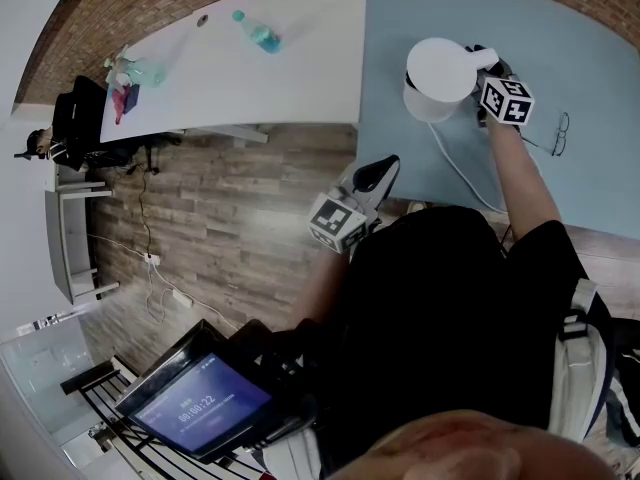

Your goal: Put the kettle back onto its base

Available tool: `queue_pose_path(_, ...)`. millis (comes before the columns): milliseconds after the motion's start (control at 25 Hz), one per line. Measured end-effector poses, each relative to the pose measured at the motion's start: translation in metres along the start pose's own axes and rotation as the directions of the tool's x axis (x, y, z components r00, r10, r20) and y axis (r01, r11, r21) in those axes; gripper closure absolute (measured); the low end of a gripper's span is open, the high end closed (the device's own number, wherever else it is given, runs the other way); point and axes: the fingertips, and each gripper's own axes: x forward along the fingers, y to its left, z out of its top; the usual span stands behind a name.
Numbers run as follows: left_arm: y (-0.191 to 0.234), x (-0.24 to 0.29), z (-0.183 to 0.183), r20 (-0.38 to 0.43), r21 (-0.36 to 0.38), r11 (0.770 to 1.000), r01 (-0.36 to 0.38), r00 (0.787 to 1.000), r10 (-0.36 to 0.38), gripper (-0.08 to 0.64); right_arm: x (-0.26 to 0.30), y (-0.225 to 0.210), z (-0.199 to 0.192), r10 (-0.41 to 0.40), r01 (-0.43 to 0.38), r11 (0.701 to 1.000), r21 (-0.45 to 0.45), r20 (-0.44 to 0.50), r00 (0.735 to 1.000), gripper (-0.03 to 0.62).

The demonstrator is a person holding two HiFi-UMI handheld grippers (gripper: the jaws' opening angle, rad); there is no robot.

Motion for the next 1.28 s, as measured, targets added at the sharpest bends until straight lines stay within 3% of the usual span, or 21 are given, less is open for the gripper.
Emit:
queue_pose_path(880,0.013,-0.007,-0.011,0.001,0.003,1.0,-0.025,1.0,0.025,0.557,0.013,-0.012,-0.018,-0.041,0.041,0.999,-0.026,-0.027,0.999,0.487)
queue_pose_path(1280,0.011,-0.005,-0.001,0.006,-0.003,1.0,-0.014,1.0,0.014,0.557,0.019,-0.01,-0.02,-0.057,0.052,0.995,-0.089,-0.056,0.997,0.499)
